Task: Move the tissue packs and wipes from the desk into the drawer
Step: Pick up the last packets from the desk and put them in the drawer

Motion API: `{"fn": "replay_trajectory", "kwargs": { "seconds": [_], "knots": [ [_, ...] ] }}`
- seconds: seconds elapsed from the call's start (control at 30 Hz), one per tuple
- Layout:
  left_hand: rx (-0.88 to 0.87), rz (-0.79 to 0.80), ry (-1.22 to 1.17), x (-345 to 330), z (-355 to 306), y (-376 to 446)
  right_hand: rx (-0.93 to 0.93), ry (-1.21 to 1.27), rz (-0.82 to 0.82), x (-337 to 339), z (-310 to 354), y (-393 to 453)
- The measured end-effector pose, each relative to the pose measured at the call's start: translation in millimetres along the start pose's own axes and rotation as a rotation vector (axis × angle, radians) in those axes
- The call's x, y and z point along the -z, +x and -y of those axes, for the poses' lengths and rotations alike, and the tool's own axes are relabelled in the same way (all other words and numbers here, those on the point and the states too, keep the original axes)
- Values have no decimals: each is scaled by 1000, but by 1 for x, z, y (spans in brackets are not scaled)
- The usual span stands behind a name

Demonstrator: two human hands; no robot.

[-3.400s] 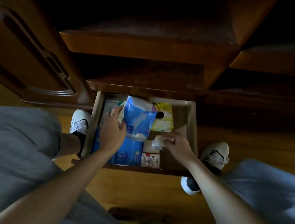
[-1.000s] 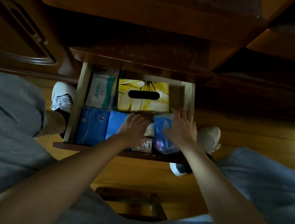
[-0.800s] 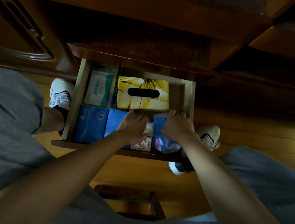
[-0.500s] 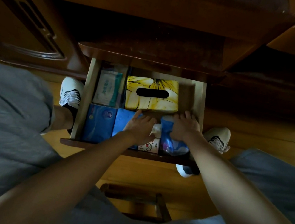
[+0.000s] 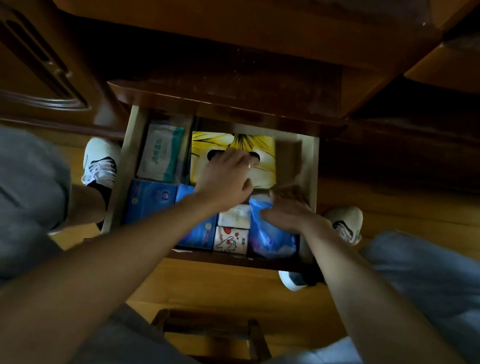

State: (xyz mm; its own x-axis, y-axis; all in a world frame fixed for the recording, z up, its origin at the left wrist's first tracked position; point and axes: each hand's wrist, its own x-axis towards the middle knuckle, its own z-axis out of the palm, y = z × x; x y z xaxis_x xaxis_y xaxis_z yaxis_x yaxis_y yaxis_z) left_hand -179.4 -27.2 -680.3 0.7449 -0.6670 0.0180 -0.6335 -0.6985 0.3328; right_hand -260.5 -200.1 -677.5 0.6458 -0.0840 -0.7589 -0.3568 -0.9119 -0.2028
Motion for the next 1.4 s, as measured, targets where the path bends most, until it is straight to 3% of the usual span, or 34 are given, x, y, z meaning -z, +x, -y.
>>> {"fn": "replay_trajectory", "kwargs": {
  "seconds": [0.13,0.23,0.43,0.57,0.8,0.97,1.2,1.33,1.4],
  "knots": [
    [-41,231,152,11,12,47,36,-29,-156,2,2,-8],
    [-30,432,190,1,16,61,20,-81,-137,-12,2,-16],
    [-46,529,241,-3,16,69,33,9,-176,-24,3,-21],
    [-114,527,243,-3,11,57,18,134,-256,-7,2,-23],
    [-172,513,224,3,20,58,28,127,-504,-10,5,-30],
    [-196,335,189,6,23,36,95,152,-727,-13,4,-33],
    [-222,219,73,45,35,-30,421,-120,-579,-23,6,-53],
    [-364,391,162,57,43,-89,658,-448,-383,-43,16,-74],
    [-392,480,201,54,45,-113,660,-499,-270,-54,18,-79]
  ]
}}
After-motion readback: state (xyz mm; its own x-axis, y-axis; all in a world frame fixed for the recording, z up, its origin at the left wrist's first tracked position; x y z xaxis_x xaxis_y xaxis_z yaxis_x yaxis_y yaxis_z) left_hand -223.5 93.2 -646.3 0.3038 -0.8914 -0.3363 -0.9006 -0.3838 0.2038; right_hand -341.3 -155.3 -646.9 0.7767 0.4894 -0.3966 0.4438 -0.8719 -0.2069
